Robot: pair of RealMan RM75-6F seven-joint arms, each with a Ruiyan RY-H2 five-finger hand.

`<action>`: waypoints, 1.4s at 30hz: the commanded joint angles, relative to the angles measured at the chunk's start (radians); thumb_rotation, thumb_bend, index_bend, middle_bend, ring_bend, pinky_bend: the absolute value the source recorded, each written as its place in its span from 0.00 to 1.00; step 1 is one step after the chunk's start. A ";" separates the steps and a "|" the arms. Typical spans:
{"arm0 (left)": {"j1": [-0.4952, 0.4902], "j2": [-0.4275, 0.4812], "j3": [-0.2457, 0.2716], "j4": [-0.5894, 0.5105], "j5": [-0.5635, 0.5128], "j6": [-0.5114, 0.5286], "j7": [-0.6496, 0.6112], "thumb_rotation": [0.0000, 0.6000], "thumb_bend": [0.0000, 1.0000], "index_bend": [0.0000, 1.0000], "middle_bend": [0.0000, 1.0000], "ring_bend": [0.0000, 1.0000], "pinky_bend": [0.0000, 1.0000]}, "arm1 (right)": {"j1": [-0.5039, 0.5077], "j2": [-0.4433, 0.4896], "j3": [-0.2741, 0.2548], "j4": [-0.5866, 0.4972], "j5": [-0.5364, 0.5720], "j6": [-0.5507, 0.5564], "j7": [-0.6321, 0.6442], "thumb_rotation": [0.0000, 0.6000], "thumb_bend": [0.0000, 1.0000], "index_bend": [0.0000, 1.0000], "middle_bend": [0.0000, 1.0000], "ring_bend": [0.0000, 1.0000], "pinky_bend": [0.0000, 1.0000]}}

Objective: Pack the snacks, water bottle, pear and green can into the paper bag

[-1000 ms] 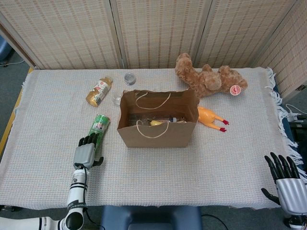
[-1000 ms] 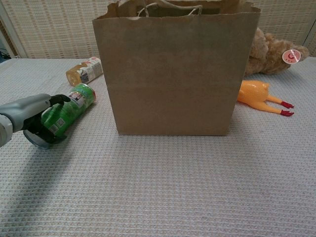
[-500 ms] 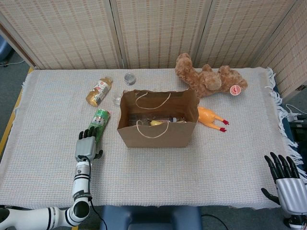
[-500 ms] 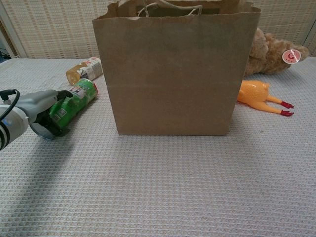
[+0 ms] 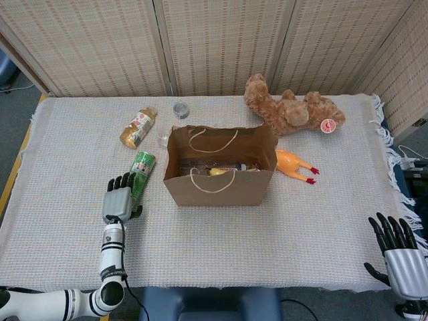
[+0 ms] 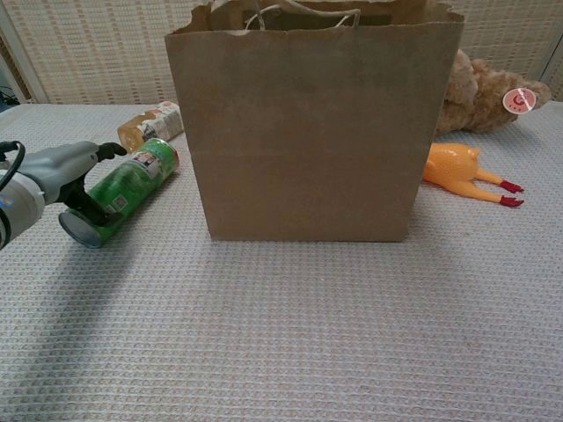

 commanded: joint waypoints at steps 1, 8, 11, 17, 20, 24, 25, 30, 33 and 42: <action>-0.012 -0.005 -0.021 0.020 -0.072 -0.027 0.022 1.00 0.33 0.00 0.00 0.00 0.00 | 0.000 0.000 0.001 -0.001 0.001 -0.001 -0.002 1.00 0.00 0.05 0.00 0.00 0.00; -0.063 -0.027 -0.051 0.115 -0.098 -0.055 0.047 1.00 0.32 0.00 0.00 0.00 0.00 | 0.001 0.000 0.001 -0.001 0.003 -0.003 0.001 1.00 0.00 0.05 0.00 0.00 0.00; -0.078 -0.030 -0.051 0.143 -0.125 -0.069 0.073 1.00 0.33 0.00 0.00 0.00 0.00 | 0.002 0.000 0.002 -0.002 0.005 -0.005 0.001 1.00 0.00 0.05 0.00 0.00 0.00; -0.096 -0.017 -0.048 0.159 -0.253 -0.092 0.163 1.00 0.32 0.00 0.00 0.00 0.00 | 0.002 0.001 0.002 -0.002 0.007 -0.006 0.003 1.00 0.00 0.05 0.00 0.00 0.00; -0.105 -0.011 -0.050 0.164 -0.299 -0.094 0.193 1.00 0.33 0.00 0.00 0.00 0.00 | 0.002 0.001 0.001 -0.002 0.005 -0.005 0.003 1.00 0.00 0.05 0.00 0.00 0.00; -0.119 -0.007 -0.043 0.178 -0.325 -0.088 0.224 1.00 0.33 0.00 0.00 0.00 0.01 | 0.001 0.002 0.001 -0.004 0.005 -0.005 0.001 1.00 0.00 0.05 0.00 0.00 0.00; -0.122 -0.008 -0.039 0.181 -0.324 -0.084 0.228 1.00 0.33 0.00 0.00 0.00 0.04 | 0.001 0.002 0.001 -0.004 0.005 -0.005 0.002 1.00 0.00 0.05 0.00 0.00 0.00; -0.124 -0.004 -0.012 0.182 -0.305 -0.061 0.241 1.00 0.48 0.08 0.15 0.20 0.39 | 0.001 0.001 0.001 -0.004 0.005 -0.004 0.000 1.00 0.00 0.05 0.00 0.00 0.00; -0.120 0.004 0.003 0.174 -0.299 -0.046 0.250 1.00 0.58 0.29 0.41 0.46 0.65 | 0.001 0.001 0.001 -0.002 0.005 -0.004 0.003 1.00 0.00 0.05 0.00 0.00 0.00; -0.102 0.033 0.026 0.143 -0.286 -0.016 0.255 1.00 0.71 0.52 0.67 0.69 0.86 | -0.001 0.002 -0.001 -0.001 0.003 -0.001 0.006 1.00 0.00 0.05 0.00 0.00 0.00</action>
